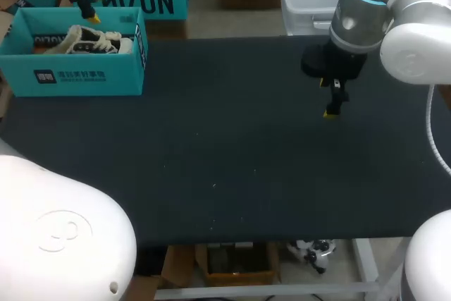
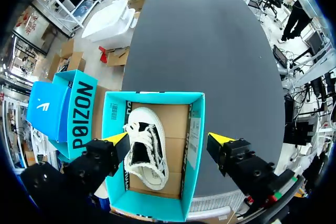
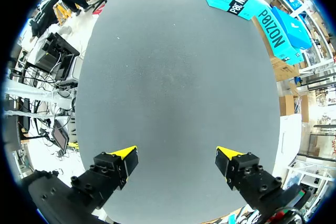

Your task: Open the shoe tongue, take the insole out of the shoe, put the insole back into the shoe, and pack the shoe into the shoebox

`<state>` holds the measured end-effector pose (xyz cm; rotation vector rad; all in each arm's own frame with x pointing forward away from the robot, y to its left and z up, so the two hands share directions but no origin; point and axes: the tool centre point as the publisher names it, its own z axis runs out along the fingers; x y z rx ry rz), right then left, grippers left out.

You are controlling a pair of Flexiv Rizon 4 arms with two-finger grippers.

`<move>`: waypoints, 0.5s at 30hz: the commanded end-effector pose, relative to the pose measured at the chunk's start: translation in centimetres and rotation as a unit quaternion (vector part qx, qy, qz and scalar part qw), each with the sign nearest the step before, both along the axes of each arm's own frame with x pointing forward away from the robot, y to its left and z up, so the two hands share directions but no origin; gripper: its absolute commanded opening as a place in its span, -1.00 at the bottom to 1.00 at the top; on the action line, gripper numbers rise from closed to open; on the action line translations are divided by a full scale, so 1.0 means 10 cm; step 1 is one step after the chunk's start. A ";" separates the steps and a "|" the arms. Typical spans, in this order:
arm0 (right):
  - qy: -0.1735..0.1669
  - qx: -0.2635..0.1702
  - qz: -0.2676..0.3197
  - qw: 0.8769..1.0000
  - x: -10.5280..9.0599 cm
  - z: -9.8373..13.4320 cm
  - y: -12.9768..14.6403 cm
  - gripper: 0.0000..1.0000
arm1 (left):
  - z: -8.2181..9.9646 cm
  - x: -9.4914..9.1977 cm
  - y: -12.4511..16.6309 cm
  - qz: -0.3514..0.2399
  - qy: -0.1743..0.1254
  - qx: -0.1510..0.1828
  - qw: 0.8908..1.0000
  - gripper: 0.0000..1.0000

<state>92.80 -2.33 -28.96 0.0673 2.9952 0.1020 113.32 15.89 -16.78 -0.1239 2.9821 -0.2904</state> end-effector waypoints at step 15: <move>0.001 0.000 0.001 1.000 0.00 0.01 0.00 1.00 | -0.17 -1.53 -0.63 0.048 -0.024 0.061 0.997 1.00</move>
